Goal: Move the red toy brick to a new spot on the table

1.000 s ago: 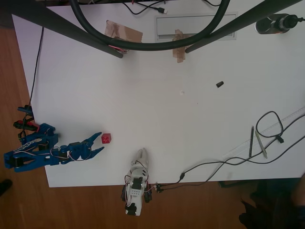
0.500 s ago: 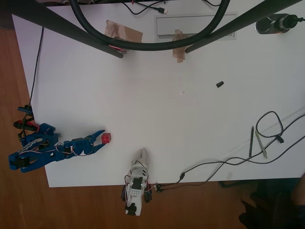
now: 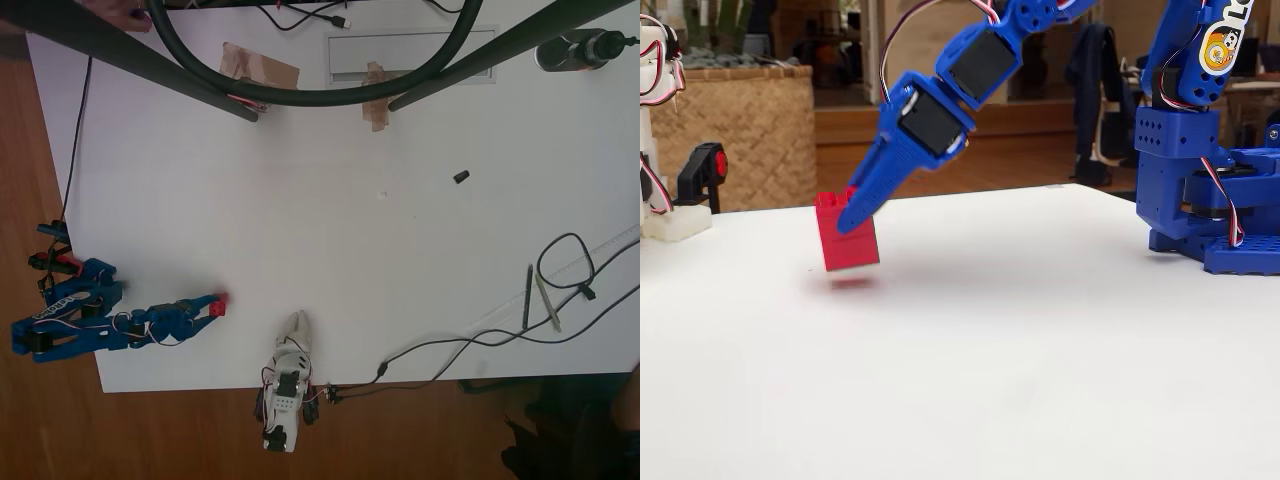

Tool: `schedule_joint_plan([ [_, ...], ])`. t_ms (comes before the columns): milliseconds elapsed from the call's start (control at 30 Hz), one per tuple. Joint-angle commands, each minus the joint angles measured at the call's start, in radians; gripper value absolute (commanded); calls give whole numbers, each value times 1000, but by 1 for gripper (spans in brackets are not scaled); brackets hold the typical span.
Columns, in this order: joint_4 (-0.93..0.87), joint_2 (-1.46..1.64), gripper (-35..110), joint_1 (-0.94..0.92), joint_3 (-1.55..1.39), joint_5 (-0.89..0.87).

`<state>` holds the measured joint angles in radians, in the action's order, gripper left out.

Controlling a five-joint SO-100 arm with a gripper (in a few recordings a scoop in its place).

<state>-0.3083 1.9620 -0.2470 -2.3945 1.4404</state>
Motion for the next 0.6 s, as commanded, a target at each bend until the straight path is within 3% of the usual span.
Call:
schedule_joint_plan([
  [0, -247, 126, 0, -235, 221, -3],
  [267, -339, 87, 0, -842, 206, 218],
  [567, -258, -63, 0, -1164, 135, 290],
])
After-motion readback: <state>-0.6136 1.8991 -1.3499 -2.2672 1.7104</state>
